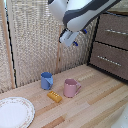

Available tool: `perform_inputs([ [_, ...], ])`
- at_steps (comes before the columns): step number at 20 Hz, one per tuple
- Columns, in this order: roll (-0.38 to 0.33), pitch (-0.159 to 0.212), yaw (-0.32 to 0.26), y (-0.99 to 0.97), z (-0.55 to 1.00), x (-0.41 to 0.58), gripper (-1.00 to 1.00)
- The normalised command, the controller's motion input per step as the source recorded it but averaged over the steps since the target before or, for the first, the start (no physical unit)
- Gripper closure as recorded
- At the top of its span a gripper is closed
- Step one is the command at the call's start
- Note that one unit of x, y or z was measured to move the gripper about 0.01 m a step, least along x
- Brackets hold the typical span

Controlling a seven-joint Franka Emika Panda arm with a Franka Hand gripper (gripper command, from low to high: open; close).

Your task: Propose to navigate your clamp on the clench of the first drawer. Use gentle force to register to the cabinet. Send posterior your swing mandate till over it lurks, a cup of pink essence. Fortify your grip after aiming concentric with the pink cup’s periphery. Manoeuvre the pink towards the cabinet's top. Drop your compression till the cup is resting inside.

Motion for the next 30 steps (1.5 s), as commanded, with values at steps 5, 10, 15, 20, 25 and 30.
perform_inputs([
  [5, -0.371, -0.051, 0.112, -0.31, 0.0, -0.207, -1.0],
  [10, -0.324, -0.054, 0.118, -0.37, 0.0, -0.058, -1.0],
  [15, -0.277, -0.109, 0.163, -0.32, 0.0, -0.007, -1.0],
  [20, -0.244, -0.082, 0.186, -0.34, 0.0, 0.0, -1.0],
  [25, -0.186, -0.01, 0.155, -0.51, 0.0, -0.021, -1.0],
  [30, -0.136, 0.0, 0.122, -0.63, 0.0, -0.119, -1.0],
])
